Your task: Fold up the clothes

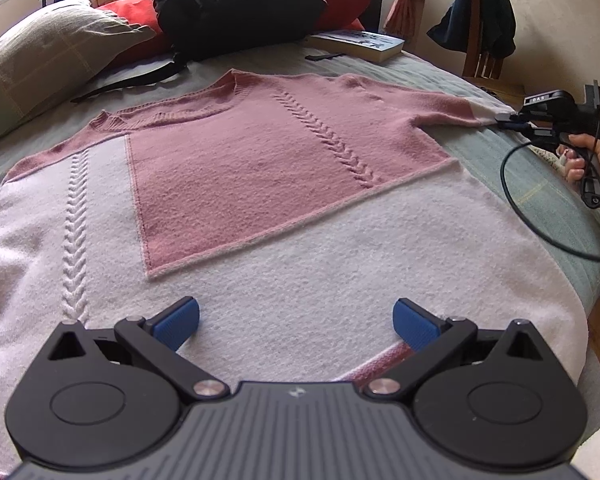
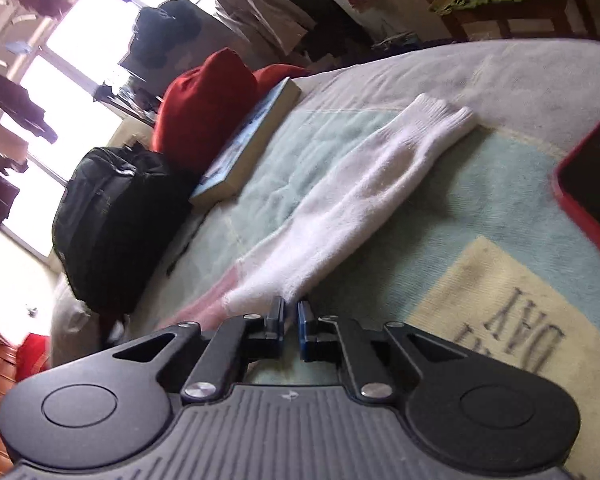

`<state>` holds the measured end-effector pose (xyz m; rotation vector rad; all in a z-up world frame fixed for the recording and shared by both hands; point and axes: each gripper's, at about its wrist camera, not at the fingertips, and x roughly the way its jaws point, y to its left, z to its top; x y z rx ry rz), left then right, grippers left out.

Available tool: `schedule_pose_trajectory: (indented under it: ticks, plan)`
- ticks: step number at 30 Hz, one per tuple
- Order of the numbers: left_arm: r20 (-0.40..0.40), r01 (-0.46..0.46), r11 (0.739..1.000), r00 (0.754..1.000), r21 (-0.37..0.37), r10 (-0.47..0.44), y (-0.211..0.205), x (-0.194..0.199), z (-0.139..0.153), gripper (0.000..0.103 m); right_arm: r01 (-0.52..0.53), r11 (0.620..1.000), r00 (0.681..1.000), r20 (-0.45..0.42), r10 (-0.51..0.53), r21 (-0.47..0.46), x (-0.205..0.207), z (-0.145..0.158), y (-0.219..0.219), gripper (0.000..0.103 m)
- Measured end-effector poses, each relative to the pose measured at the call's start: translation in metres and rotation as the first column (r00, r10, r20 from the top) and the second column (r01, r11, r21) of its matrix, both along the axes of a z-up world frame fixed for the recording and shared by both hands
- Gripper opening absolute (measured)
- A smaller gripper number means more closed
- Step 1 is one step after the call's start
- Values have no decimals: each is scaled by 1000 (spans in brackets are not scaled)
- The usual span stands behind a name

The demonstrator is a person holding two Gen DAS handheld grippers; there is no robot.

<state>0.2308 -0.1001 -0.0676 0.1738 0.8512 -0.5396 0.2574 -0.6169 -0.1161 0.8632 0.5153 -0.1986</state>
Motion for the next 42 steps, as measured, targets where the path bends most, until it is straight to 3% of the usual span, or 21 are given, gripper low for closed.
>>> schedule_pose_trajectory:
  ticks: [3, 4, 5, 7, 11, 16, 20, 22, 27, 29, 31, 34, 39, 42]
  plan:
    - [3, -1, 1000, 1000, -4, 1, 0, 0, 1, 102, 7, 993, 999, -51, -13, -118, -2, 16, 13, 21]
    - [5, -3, 1000, 1000, -3, 3, 0, 0, 1, 102, -34, 992, 999, -35, 30, -125, 2, 23, 20, 35]
    - [7, -4, 1000, 1000, 0, 5, 0, 0, 2, 102, -78, 989, 997, -22, 76, -128, 7, 30, 28, 57]
    - [8, -7, 1000, 1000, 3, 7, 0, 0, 2, 102, -184, 977, 983, -9, 184, -112, 28, 41, 45, 74]
    - [9, -6, 1000, 1000, 10, 6, -3, -2, 3, 102, -379, 924, 925, -9, 380, -55, 85, 53, 78, 84]
    - [7, -5, 1000, 1000, 16, 5, -5, -2, 2, 102, -482, 875, 873, -100, 477, -34, 140, 46, 100, 87]
    - [2, -4, 1000, 1000, 17, 4, -4, -1, 0, 102, -455, 887, 881, -184, 436, -80, 136, 37, 79, 87]
    - [0, -6, 1000, 1000, 13, 6, -4, 0, -1, 102, -408, 907, 900, -209, 381, -104, 124, 37, 56, 87]
    - [2, -6, 1000, 1000, 9, 6, -5, 0, -2, 102, -218, 939, 937, -325, 125, -268, 98, 43, -5, 87]
    - [3, -2, 1000, 1000, 9, 2, -7, 0, -1, 102, -167, 952, 938, -338, 75, -255, 93, 44, -24, 87]
    - [5, 5, 1000, 1000, 7, -5, -8, -2, 1, 102, -158, 970, 953, -287, 100, -187, 88, 50, -29, 87]
    - [13, 4, 1000, 1000, 11, -4, -10, -2, 5, 102, -259, 956, 953, -198, 230, -136, 93, 63, -5, 92]
    - [20, 13, 1000, 1000, 16, -13, -14, -4, 9, 102, -455, 889, 887, -109, 449, -42, 129, 64, 58, 93]
    - [19, 13, 1000, 1000, 26, -13, -16, -4, 9, 102, -491, 871, 866, -104, 489, 4, 149, 48, 81, 93]
